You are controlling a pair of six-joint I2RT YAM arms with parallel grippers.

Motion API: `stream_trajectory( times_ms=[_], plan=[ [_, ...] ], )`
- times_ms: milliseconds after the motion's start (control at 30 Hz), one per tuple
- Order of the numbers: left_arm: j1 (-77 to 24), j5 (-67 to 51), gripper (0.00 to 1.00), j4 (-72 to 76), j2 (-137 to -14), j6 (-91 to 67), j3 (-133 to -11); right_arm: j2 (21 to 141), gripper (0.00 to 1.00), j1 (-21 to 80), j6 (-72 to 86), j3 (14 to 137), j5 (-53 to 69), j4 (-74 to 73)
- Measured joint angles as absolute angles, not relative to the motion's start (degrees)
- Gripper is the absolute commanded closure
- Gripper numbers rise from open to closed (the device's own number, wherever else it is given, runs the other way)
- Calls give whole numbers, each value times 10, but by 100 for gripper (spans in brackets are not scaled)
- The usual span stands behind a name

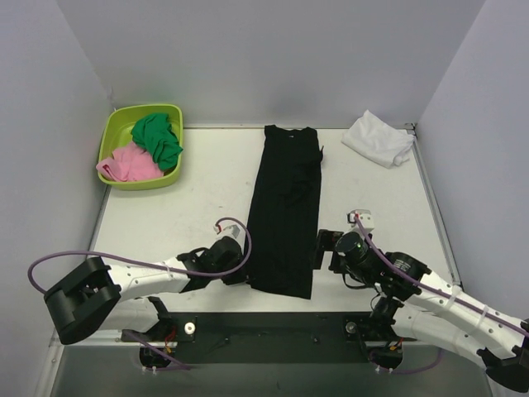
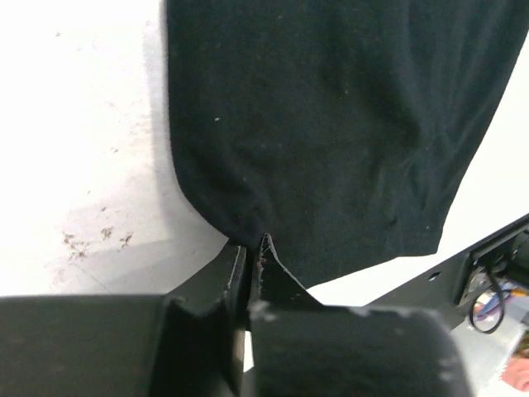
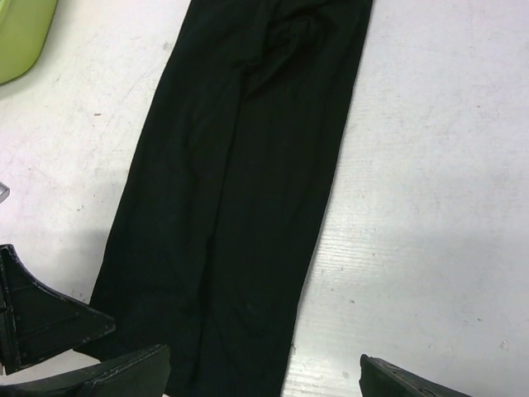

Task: Fold and stack the t-shirts
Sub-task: Grab the bottom of the folded rectangular tshirt with both arms

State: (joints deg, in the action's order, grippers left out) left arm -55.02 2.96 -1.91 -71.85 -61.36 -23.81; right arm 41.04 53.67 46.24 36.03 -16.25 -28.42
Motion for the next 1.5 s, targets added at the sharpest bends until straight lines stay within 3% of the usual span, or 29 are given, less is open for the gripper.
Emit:
stream_trajectory(
  times_ms=[333,767,1300,1500],
  plan=[
    [-544,28,100,-26,-711,-612,-237,452,4,602,523,345,-177,-297],
    [-542,36,100,-44,-682,-612,-222,558,22,699,665,258,-187,-217],
    [-540,24,100,-12,-700,-611,-222,647,27,785,780,257,-207,-142],
    [-540,24,100,-10,-698,-611,-220,655,42,802,823,253,-228,-126]
  ],
)
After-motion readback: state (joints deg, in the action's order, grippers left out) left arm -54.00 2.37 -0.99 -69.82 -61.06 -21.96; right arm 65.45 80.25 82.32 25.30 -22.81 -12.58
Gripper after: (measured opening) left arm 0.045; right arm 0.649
